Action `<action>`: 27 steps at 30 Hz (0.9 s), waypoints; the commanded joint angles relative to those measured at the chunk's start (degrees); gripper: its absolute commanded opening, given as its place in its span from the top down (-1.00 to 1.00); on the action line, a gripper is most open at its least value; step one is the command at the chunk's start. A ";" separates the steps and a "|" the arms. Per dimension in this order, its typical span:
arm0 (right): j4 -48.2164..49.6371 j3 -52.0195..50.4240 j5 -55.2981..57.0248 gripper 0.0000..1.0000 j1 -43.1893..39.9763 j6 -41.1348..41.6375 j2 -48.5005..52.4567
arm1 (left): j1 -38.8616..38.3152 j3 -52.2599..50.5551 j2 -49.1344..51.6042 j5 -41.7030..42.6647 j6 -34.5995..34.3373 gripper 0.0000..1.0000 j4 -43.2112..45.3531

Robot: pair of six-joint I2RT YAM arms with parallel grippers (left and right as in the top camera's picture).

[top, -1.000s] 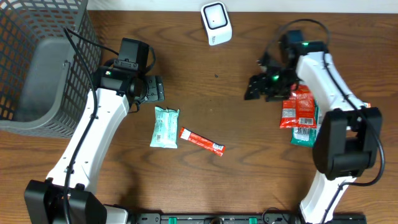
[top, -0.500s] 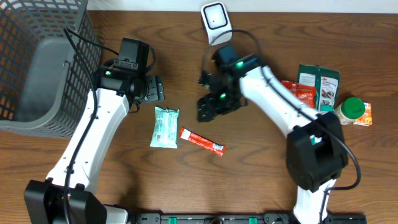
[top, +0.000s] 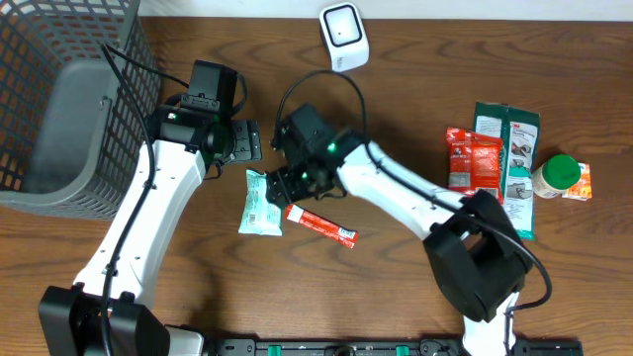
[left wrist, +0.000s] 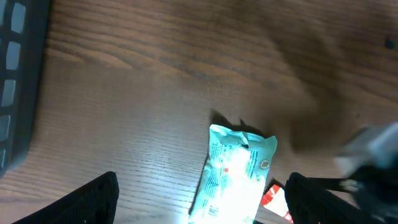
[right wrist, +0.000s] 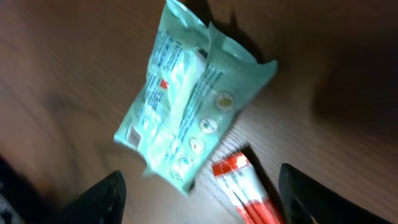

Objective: Scan the item barcode

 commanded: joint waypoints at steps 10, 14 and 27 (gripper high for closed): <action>18.67 -8.92 5.84 -0.53 0.68 11.89 -1.03 | 0.09 -0.17 0.52 -0.72 -0.26 -0.72 -0.17; 18.78 -9.31 8.46 -0.51 1.22 12.52 -1.03 | 0.09 -0.17 0.52 -0.72 -0.26 -0.71 -0.17; 21.42 -12.13 8.17 -0.85 1.86 12.50 -1.03 | 0.09 -0.17 0.52 -0.72 -0.26 -0.71 -0.17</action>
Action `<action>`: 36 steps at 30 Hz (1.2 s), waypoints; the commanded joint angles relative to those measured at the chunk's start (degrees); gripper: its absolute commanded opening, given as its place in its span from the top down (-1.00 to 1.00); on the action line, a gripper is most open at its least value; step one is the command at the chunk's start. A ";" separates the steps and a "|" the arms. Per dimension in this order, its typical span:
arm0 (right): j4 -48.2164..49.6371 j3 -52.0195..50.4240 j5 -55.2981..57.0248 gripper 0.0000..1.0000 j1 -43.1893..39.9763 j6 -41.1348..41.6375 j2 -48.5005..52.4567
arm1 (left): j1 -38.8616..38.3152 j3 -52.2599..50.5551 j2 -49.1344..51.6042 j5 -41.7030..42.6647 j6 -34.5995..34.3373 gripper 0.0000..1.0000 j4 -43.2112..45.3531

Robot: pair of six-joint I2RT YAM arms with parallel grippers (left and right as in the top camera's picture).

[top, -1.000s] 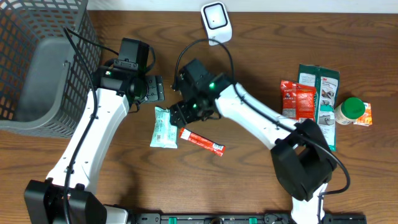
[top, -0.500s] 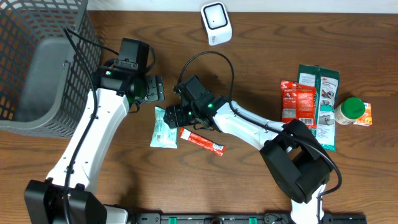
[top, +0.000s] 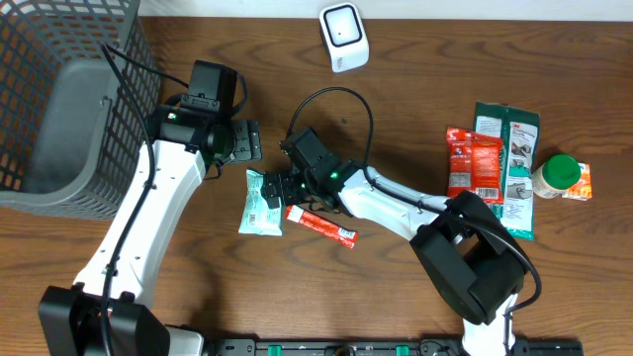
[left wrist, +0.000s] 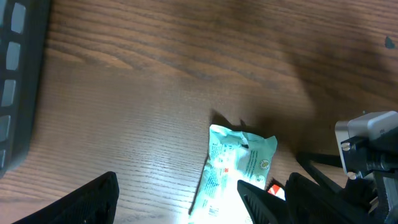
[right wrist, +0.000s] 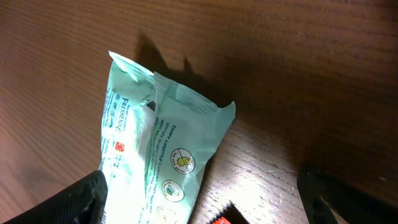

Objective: Scan the item barcode

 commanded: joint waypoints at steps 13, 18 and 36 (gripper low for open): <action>0.17 -0.66 0.68 -0.83 0.76 0.31 -0.87 | 0.22 -0.39 0.66 -0.37 -0.28 0.53 -2.67; 0.17 -0.66 0.70 -0.83 0.76 0.31 -0.87 | 0.20 -2.84 0.66 -0.66 -0.48 0.85 -2.99; -0.07 -0.66 0.68 -0.11 0.76 0.31 -0.87 | 0.20 -22.93 1.55 -0.92 -5.73 0.85 17.51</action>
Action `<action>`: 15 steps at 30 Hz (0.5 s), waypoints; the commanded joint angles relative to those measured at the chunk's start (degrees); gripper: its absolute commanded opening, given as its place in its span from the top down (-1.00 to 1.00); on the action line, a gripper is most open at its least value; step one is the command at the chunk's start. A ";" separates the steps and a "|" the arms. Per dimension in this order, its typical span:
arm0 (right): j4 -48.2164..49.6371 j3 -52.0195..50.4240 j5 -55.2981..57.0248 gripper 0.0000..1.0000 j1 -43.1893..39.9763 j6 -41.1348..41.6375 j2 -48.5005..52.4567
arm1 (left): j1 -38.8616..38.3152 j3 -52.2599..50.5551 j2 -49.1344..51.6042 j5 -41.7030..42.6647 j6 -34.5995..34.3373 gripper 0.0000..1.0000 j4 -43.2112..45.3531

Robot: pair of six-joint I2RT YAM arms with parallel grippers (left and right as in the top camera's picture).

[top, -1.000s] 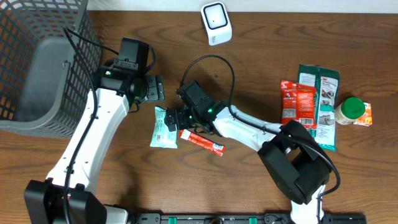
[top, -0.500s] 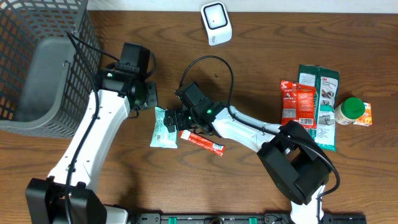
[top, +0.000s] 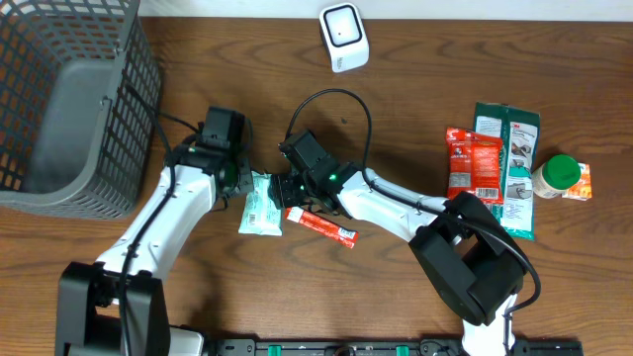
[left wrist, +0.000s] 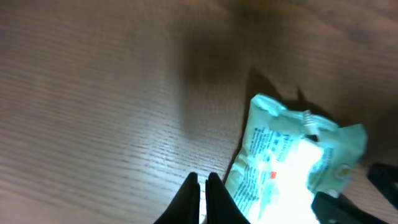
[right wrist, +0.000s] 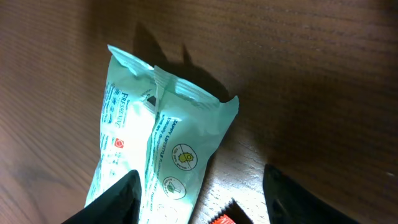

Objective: Scan the item barcode

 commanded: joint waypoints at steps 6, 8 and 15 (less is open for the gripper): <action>-0.09 -0.50 0.24 -0.11 0.28 0.07 -0.87 | 0.20 -3.06 3.67 0.74 -2.25 0.85 4.63; -0.11 -0.50 0.24 -0.11 0.28 0.07 -0.87 | 0.20 -3.06 5.05 0.85 -2.67 0.85 5.29; -0.15 -0.50 0.26 -0.13 0.24 0.04 -0.87 | 0.20 -3.06 9.86 9.14 -2.64 0.85 8.24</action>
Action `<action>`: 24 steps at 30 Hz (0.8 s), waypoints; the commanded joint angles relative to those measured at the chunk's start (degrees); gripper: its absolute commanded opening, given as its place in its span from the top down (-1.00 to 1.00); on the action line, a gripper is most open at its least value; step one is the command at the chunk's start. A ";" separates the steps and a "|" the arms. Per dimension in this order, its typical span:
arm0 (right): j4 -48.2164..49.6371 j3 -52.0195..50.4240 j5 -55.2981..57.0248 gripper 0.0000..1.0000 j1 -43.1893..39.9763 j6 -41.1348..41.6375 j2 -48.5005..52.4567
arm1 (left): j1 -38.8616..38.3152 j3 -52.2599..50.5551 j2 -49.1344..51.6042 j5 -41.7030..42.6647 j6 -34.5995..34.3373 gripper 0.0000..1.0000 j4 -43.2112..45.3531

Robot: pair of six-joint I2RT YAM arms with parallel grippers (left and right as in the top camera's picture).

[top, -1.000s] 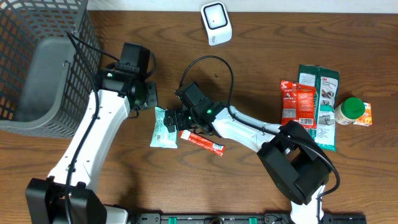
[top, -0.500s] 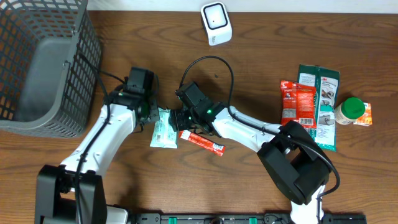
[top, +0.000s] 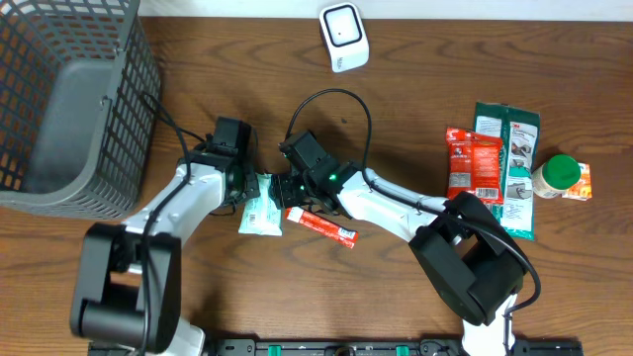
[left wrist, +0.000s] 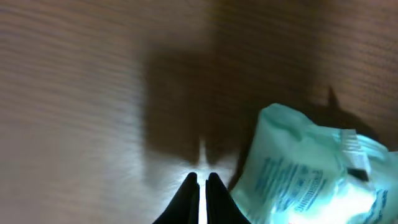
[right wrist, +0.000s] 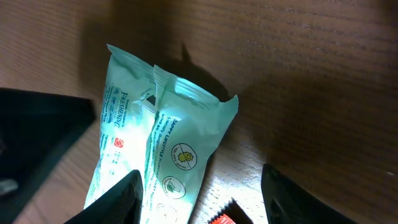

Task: Scan the item barcode
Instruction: 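Bring the left gripper to the wipes pack's left edge and grasp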

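Note:
A mint-green wipes packet (top: 261,204) lies flat on the wooden table. In the right wrist view the packet (right wrist: 163,134) shows its printed back. A thin red stick packet (top: 320,225) lies just to its right. My left gripper (top: 244,187) is shut with nothing in it, low at the packet's upper left edge; its closed fingertips (left wrist: 200,182) point at bare table just left of the packet (left wrist: 311,171). My right gripper (top: 284,188) stands open at the packet's right side (right wrist: 200,190), straddling its edge. The white scanner (top: 343,37) stands at the back.
A grey wire basket (top: 59,99) fills the far left. At the right lie a red snack bag (top: 473,158), a green-and-white pack (top: 512,158) and a green-lidded jar (top: 560,174). A black cable (top: 336,99) loops above the right arm.
My left gripper, still shut, has moved nearer the packet's upper left edge, and its arm now shows at the left of the right wrist view. The right gripper and the packet have not moved.
First my left gripper hung open, up and left of the packet, with the right gripper open over it. Then the right gripper sat lower at the packet's right edge. Later the left gripper was shut and down beside the packet, and now it is closer.

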 commanded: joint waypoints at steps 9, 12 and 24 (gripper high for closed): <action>-3.65 -0.50 -0.90 0.03 0.00 0.39 -0.87 | 0.17 -0.28 2.93 12.13 -2.10 0.84 1.29; -5.01 -0.81 -1.38 0.06 0.02 2.89 -0.79 | 0.17 -0.28 2.93 12.09 -2.08 0.85 1.27; 0.44 -1.25 -1.14 0.56 -0.11 3.50 -0.76 | 0.20 -0.28 2.93 10.69 -2.05 0.76 2.25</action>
